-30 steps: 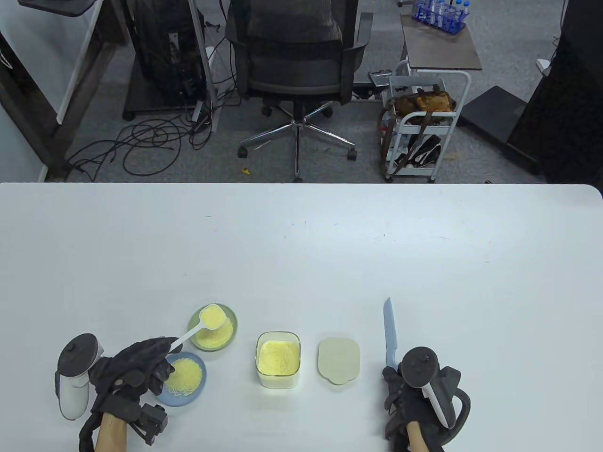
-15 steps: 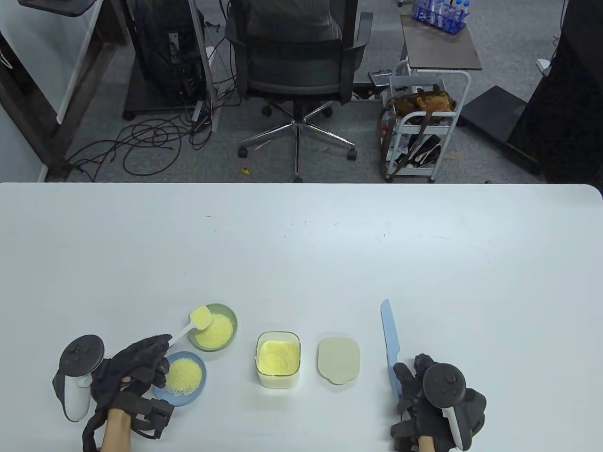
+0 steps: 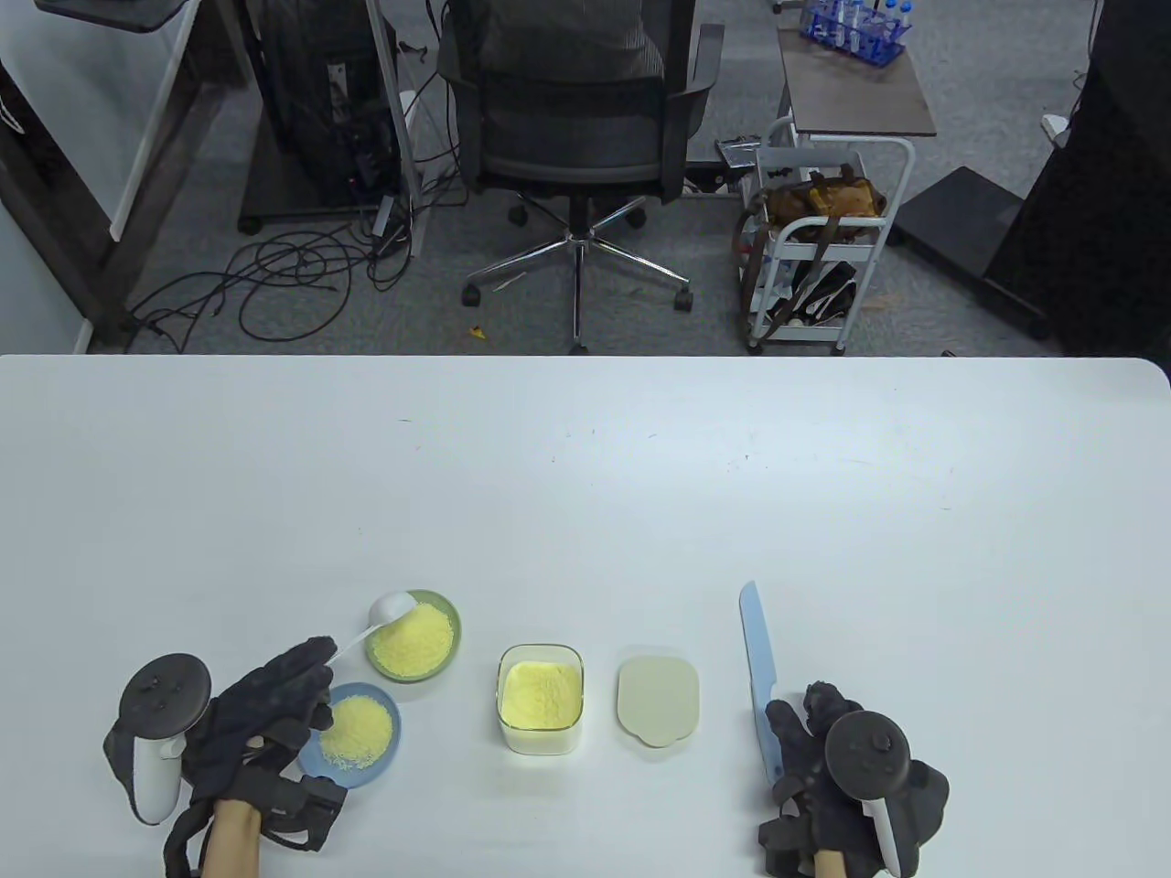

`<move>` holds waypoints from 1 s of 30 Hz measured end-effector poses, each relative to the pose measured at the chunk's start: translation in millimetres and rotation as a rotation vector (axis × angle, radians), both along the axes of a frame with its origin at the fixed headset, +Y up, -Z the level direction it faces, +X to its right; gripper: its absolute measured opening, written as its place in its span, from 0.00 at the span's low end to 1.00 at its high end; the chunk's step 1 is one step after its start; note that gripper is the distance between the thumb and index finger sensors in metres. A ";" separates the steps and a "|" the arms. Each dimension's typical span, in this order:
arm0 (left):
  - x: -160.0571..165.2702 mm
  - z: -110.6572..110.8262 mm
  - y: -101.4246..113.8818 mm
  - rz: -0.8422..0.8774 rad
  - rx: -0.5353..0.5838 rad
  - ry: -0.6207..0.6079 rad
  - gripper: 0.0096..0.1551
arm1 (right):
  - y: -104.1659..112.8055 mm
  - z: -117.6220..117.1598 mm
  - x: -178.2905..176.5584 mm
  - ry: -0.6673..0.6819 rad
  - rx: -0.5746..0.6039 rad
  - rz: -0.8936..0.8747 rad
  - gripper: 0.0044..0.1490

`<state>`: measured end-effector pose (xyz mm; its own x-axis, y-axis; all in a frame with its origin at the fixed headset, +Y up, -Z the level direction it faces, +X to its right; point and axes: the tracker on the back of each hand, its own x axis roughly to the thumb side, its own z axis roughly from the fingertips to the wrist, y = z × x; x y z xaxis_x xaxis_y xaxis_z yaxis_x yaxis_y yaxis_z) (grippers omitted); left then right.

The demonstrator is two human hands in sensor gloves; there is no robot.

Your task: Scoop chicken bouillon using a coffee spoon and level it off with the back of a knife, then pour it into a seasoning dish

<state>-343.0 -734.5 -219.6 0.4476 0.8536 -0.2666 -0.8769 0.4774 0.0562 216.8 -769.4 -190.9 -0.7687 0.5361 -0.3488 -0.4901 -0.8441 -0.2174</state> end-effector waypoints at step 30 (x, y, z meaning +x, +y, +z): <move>1.0 0.3 -0.9 0.153 0.031 -0.064 0.26 | 14.1 -1.1 -19.0 0.074 0.100 0.064 0.41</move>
<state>-342.0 -735.4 -219.4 0.3272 0.9204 -0.2138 -0.9414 0.3372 0.0106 197.9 -755.3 -192.0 -0.8241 0.5145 -0.2370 -0.4541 -0.8501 -0.2667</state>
